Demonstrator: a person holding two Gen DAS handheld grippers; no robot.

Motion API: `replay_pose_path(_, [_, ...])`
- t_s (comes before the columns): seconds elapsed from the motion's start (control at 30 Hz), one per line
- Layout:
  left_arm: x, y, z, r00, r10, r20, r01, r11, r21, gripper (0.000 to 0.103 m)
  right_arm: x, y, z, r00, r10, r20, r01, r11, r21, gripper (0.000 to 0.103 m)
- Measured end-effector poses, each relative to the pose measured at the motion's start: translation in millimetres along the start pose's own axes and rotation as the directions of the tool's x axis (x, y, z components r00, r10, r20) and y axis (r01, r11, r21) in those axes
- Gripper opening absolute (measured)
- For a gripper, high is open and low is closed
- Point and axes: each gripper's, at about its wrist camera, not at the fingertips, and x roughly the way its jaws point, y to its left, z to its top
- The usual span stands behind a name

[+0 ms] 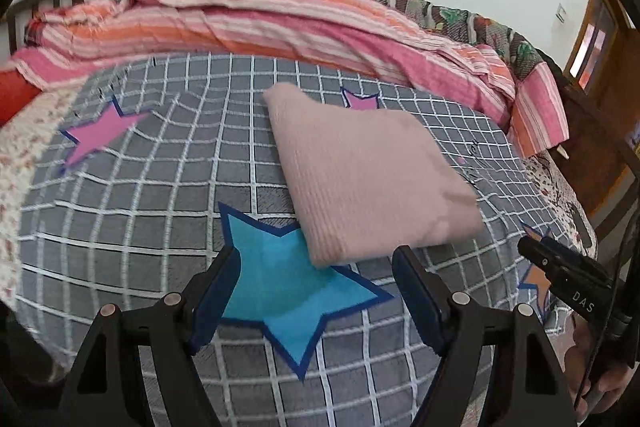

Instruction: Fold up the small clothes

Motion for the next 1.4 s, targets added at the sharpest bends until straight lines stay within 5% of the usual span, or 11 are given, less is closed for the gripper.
replay_pose_path(0.13, [-29,-9,3,1.000,0.017,0.024,-0.017,1.000,0.015,0.082,-36,4,-1,0.997,-0.015,0.076,0.016,1.000,-0.021,0.087])
replay_pose_path(0.2, [-43,-12,3,0.999,0.016,0.044,-0.016,1.000,0.012,0.083,-49,7,-2,0.994,-0.045,0.099,0.048,0.999,-0.025,0.093])
replay_pose_path(0.63, [-81,-31,-5,0.994,0.035,0.103,-0.040,0.998,0.051,0.084,-83,-1,-8,0.991,-0.061,0.119,0.063,0.998,-0.009,0.096])
replay_pose_path(1.4, [-83,-42,-8,0.994,0.037,0.105,-0.044,0.997,0.061,0.084,-97,-5,-8,0.989,-0.043,0.139,0.042,0.999,0.008,0.096])
